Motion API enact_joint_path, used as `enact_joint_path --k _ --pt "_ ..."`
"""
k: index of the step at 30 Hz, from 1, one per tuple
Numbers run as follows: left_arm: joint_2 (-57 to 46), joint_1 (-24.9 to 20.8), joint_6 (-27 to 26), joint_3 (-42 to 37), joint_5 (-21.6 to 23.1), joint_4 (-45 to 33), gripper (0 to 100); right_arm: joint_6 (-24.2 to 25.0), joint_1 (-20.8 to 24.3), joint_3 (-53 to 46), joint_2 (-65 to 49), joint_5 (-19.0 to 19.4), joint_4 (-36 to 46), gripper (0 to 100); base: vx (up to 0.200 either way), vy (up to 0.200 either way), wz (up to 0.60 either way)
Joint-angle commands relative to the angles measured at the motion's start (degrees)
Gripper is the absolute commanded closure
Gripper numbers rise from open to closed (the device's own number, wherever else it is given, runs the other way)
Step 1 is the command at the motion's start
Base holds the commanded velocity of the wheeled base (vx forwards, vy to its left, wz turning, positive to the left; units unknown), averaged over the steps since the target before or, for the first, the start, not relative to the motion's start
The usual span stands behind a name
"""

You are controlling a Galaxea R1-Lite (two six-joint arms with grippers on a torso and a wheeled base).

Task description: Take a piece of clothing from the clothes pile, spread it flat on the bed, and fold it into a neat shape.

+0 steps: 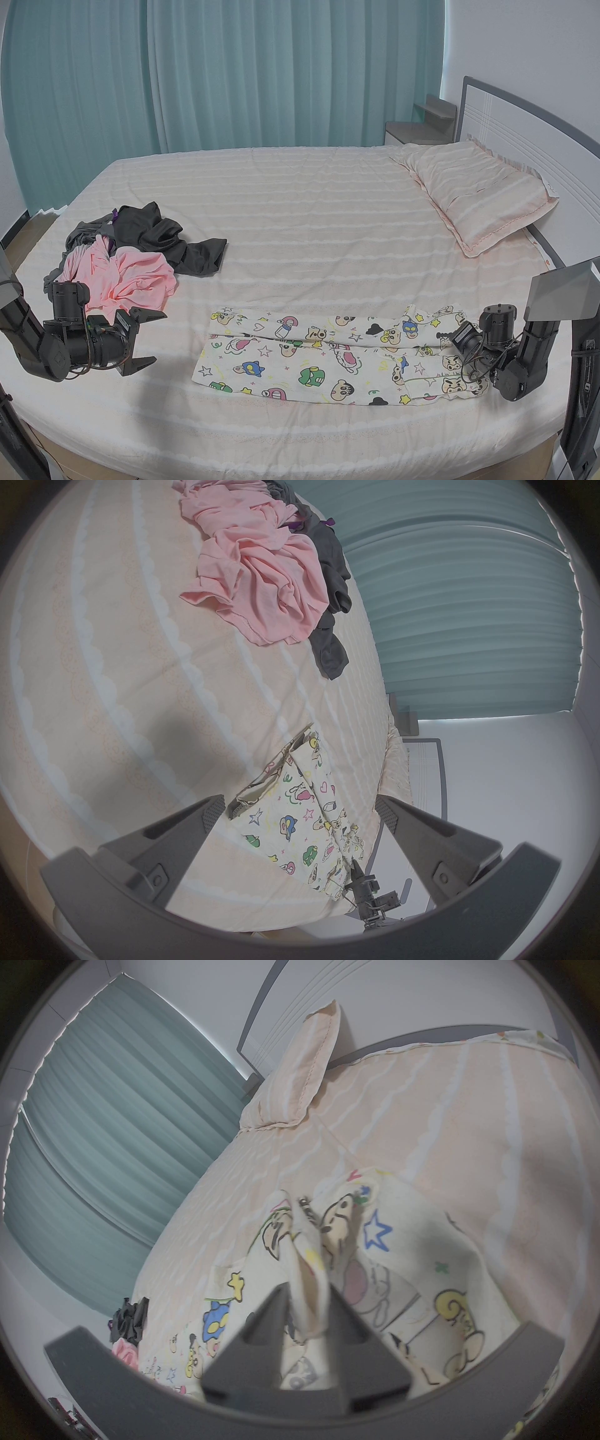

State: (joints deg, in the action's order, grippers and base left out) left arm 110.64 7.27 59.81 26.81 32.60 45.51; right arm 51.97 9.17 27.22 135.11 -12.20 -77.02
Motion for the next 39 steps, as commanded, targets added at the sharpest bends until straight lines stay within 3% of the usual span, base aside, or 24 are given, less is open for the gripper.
enact_joint_path --k 1,8,13,30,31,39 --pt "0.1 0.0 0.0 0.0 0.0 0.0 0 -0.2 -0.1 -0.8 -1.2 -0.8 1.2 100 0.000 0.000 0.00" --pt "0.1 0.0 0.0 0.0 0.0 0.0 0 -0.7 -0.5 -2.4 -6.3 -0.8 4.2 100 0.000 0.000 0.00" --pt "0.1 0.0 -0.1 -0.1 0.0 0.0 0 -3.7 -1.1 -4.2 -7.8 -0.5 6.3 100 0.000 0.000 0.00" --pt "0.3 0.0 -0.2 -0.1 0.0 0.0 0 -6.4 -1.8 -5.9 -7.1 -0.1 8.6 100 0.000 0.000 0.00" --pt "0.3 0.0 -0.3 -0.2 0.0 0.0 0 -6.4 -1.9 -6.0 -7.1 0.0 8.6 0 0.000 0.000 0.00" --pt "0.5 -0.2 -0.4 -0.5 0.1 0.2 0 -7.4 -2.1 -6.3 -11.0 -0.2 8.5 0 0.000 0.000 0.00"
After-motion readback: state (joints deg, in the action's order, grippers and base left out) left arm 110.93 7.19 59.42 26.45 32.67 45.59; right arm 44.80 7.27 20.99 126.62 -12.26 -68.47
